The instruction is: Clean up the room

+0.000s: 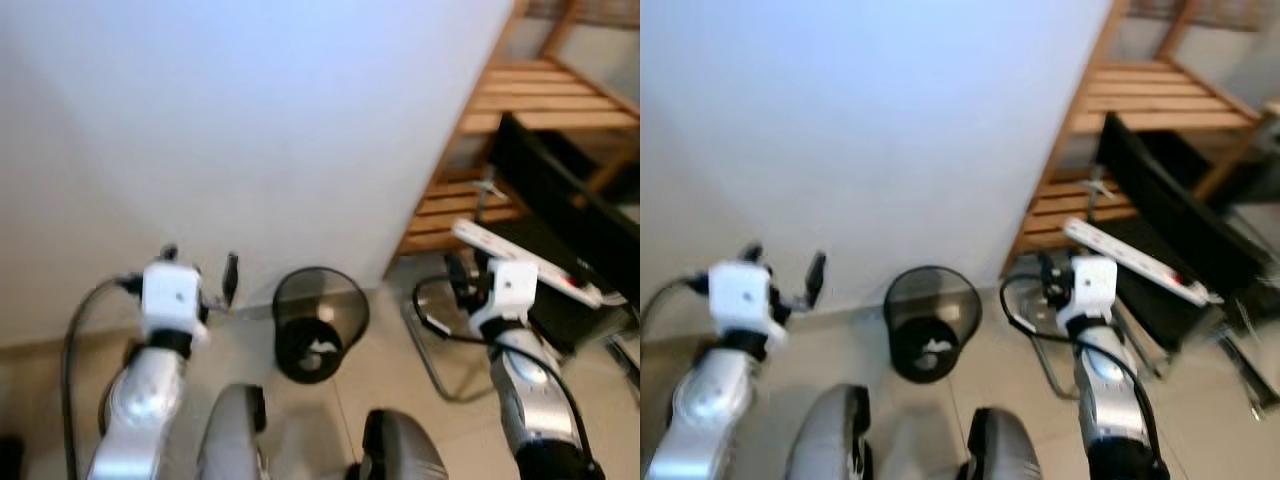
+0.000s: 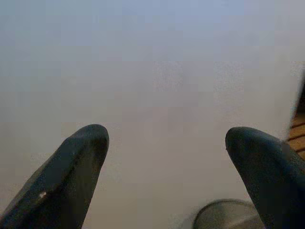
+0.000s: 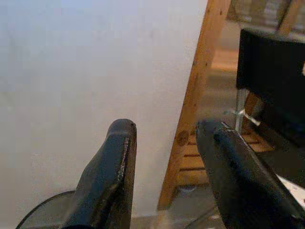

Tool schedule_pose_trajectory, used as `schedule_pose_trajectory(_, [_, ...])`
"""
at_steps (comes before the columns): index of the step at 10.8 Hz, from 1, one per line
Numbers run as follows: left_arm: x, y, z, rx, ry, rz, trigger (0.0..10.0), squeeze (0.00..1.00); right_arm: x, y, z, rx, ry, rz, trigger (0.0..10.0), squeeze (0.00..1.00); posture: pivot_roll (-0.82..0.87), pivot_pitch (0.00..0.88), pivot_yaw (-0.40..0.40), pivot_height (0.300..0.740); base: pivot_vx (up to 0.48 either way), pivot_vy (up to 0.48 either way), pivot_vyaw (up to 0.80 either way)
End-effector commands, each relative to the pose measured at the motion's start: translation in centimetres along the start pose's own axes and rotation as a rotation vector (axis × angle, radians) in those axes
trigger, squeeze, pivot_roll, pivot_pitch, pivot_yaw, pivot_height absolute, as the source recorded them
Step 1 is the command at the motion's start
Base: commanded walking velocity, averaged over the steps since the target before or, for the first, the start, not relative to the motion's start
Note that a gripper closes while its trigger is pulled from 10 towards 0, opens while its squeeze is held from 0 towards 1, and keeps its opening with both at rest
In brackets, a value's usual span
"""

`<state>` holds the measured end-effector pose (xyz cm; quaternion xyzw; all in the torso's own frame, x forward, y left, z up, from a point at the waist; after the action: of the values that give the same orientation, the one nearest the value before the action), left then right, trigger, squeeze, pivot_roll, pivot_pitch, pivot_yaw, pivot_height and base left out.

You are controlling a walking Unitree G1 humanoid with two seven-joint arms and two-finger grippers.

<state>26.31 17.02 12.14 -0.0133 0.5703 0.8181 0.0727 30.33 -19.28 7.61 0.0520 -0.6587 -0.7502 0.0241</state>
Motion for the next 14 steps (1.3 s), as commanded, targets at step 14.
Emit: schedule_pose_trajectory(14, [-2.9, 2.2, -4.6, -0.055, -0.149, -0.081, 10.0, 0.0, -1.7, 1.4, 4.1, -0.038, 0.145, -0.008, 10.0, 0.0, 0.08, 0.022, -0.068, 0.72, 0.0, -0.065, 0.0])
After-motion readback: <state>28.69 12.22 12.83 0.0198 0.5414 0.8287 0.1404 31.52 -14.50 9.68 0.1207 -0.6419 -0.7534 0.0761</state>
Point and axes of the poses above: a point about 5 cm out from each wrist's last joint towards the gripper, its own x axis pointing back from the gripper into the wrist, its own y axis along the axis of the wrist's last joint, z = x × y, the point moved 2 cm from there along -x, pointing out of the wrist towards the gripper, and after that the axes turned 10 degrees about -x, right-handed, at the moved point
